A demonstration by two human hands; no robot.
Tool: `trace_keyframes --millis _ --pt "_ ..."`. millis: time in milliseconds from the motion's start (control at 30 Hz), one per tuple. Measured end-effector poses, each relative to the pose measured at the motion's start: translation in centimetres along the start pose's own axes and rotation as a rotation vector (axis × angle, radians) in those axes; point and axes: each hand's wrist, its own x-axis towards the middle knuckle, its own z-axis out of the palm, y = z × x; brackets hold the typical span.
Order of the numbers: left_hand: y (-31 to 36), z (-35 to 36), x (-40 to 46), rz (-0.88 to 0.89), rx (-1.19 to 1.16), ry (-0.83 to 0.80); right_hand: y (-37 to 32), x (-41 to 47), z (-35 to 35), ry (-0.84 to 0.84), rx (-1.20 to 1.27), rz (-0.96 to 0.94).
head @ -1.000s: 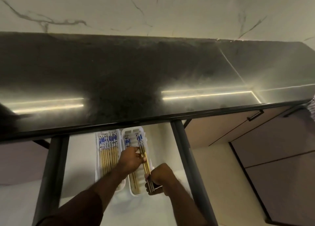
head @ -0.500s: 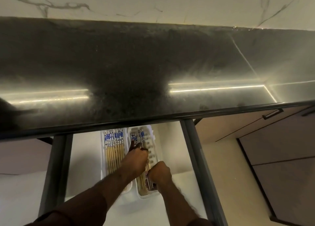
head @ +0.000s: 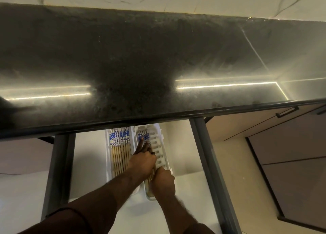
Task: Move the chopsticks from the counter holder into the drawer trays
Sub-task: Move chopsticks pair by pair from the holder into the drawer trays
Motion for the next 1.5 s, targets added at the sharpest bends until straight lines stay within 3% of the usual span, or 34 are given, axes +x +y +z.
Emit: trace_keyframes --millis 300,533,767,933,1133,1500 --pt "0.5 0.8 0.2 -0.014 0.04 -0.022 0.5 -0.6 0.4 0.11 -0.172 -0.153" --pt "0.4 -1.5 -0.5 -0.02 0.01 -0.014 0.1 -1.7 -0.9 0.103 -0.236 -0.193" --pt "0.5 -5.6 -4.4 0.04 -0.115 0.206 -0.7 -4.9 -4.1 0.158 -0.19 -0.289" --pt "1.1 -8.6 -9.5 0.033 -0.354 0.289 -1.0 -9.3 -6.8 0.238 -0.117 -0.382" --pt "1.5 -11.6 -18.6 -0.083 -0.623 0.492 -2.0 -16.5 -8.1 0.313 -0.041 -0.563" --pt "-2.2 -15.4 -34.5 -0.022 -0.55 0.836 -7.8 -30.1 -5.9 0.478 0.009 -0.835"
